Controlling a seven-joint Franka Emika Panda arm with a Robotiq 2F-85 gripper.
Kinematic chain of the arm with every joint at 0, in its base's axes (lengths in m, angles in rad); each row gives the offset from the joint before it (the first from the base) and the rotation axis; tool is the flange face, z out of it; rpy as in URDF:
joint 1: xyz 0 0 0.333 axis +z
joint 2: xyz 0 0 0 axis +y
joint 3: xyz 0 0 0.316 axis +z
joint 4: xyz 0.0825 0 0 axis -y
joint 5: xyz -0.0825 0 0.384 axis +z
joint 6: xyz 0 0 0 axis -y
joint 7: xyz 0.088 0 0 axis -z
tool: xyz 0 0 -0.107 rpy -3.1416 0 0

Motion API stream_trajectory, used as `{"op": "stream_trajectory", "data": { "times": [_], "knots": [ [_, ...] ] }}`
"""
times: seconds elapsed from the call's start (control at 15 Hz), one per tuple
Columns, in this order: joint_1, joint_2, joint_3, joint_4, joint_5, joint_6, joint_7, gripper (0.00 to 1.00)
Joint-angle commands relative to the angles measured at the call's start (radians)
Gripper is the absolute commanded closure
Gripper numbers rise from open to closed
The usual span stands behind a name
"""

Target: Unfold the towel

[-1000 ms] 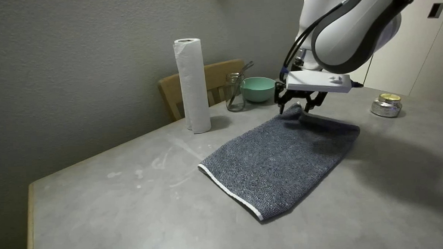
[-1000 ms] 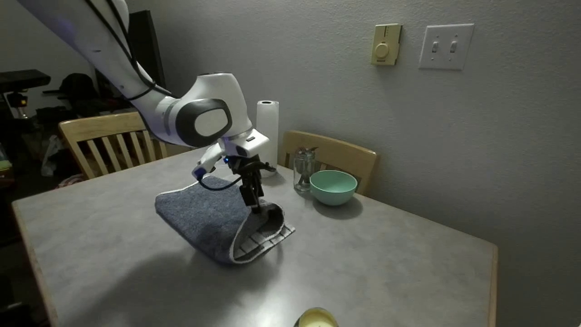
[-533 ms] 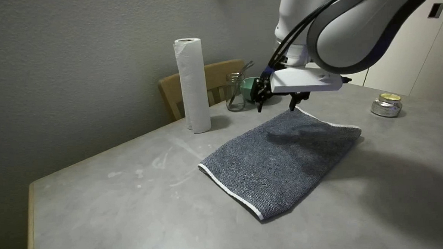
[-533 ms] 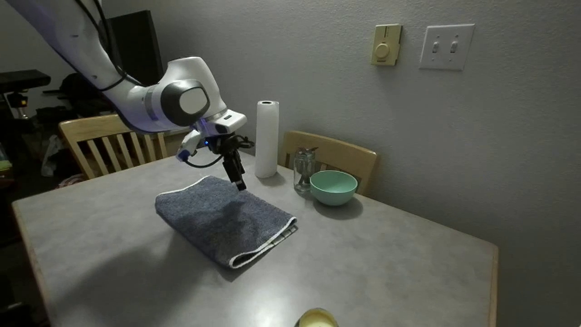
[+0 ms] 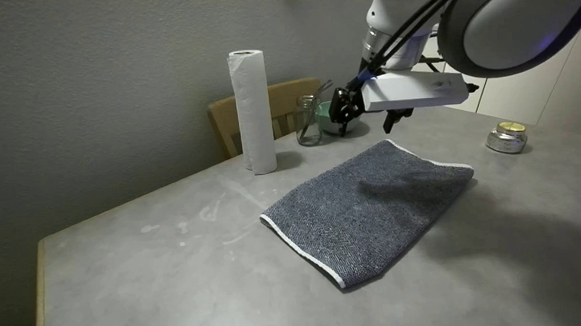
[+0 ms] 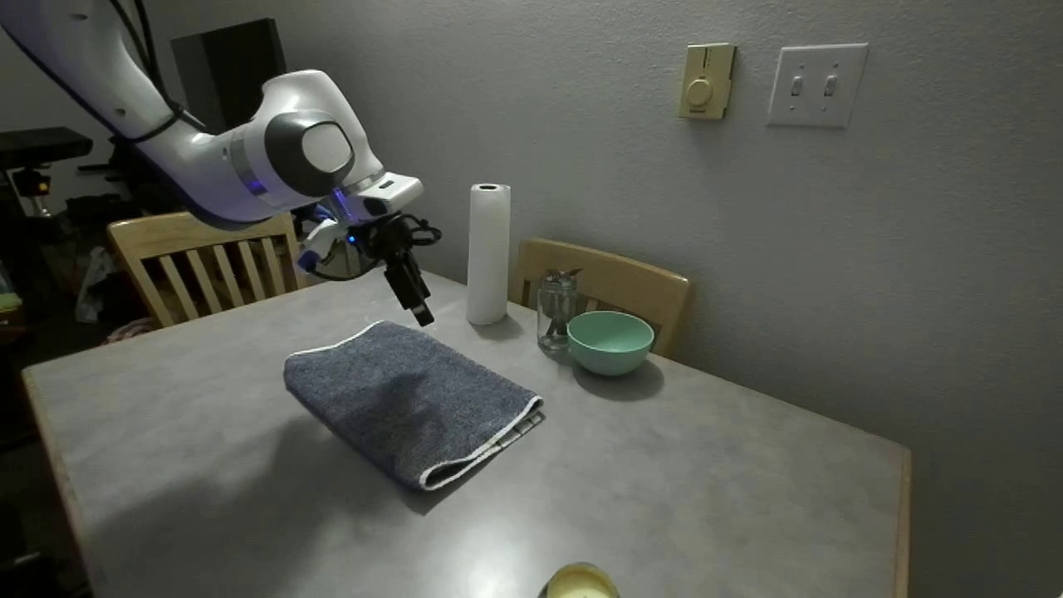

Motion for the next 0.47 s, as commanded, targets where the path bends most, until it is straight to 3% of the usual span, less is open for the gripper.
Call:
{"op": "stream_trajectory", "data": {
  "times": [0.0, 0.07, 0.13, 0.4],
  "knots": [
    [-0.03, -0.091, 0.059, -0.115, -0.039, 0.002, -0.011, 0.0],
    [-0.057, -0.106, 0.102, -0.139, -0.007, -0.002, -0.049, 0.0],
    [-0.043, -0.049, 0.072, -0.064, -0.04, -0.005, 0.009, 0.0],
    [-0.051, -0.053, 0.088, -0.067, -0.039, -0.004, 0.014, 0.0]
  ]
}}
